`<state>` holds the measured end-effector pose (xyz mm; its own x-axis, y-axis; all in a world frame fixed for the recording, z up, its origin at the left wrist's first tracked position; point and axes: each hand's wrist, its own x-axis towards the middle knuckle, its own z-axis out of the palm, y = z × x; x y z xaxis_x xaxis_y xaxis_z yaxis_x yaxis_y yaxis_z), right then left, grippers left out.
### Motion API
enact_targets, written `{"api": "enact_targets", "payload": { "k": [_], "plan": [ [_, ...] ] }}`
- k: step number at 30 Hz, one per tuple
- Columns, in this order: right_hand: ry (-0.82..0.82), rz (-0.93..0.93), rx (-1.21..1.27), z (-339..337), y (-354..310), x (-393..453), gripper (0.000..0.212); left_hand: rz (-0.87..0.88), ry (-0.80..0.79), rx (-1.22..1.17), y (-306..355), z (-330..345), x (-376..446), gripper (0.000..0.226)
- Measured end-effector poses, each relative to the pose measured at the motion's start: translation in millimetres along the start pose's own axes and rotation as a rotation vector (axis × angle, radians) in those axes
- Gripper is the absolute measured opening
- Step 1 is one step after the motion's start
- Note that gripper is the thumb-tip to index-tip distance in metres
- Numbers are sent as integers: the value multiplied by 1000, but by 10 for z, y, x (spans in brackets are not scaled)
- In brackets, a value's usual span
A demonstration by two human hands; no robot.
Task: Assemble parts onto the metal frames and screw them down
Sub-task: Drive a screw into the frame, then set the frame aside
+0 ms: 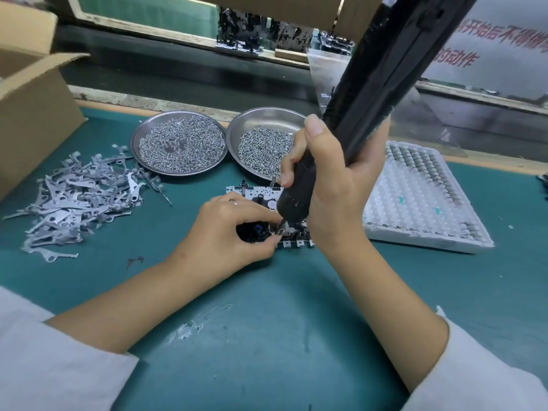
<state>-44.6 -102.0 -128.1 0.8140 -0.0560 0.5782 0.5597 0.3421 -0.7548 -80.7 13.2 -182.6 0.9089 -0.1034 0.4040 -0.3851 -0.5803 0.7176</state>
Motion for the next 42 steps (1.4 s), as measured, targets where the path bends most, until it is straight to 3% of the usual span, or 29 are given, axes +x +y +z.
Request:
{"api": "enact_targets", "payload": {
  "k": [5,11,15,19,22,24,27,29,36,42],
  "plan": [
    [32,-68,5,-86,-24,89,22,-19,-5,-32,-6,-6,-7,29],
    [-10,82,-54,-131,61,102,21,8,3,-11,-6,-3,-12,28],
    [-12,75,-46,-160,47,107,22,17,2,-10,-13,-5,-17,27],
    [98,-111,-242,-195,62,88,53,28,-8,-29,-25,-19,-20,30],
    [332,-409,-505,-253,65,-40,29,-28,98,-171,-20,-43,-10,23],
    [103,-467,-700,-275,118,-267,15,-75,225,-218,-44,-72,27,18],
    [-500,-192,-1222,-237,237,-589,37,-127,361,-270,-114,-117,82,20],
    [-674,-116,-1506,-183,264,-668,43,-160,408,-300,-155,-129,104,25],
    [-836,-171,-1585,-233,-180,-990,27,-119,426,-300,-226,-117,103,21],
    [-742,-195,-1581,-890,-684,-1325,25,-86,400,-289,-299,-94,79,26]
  ]
}}
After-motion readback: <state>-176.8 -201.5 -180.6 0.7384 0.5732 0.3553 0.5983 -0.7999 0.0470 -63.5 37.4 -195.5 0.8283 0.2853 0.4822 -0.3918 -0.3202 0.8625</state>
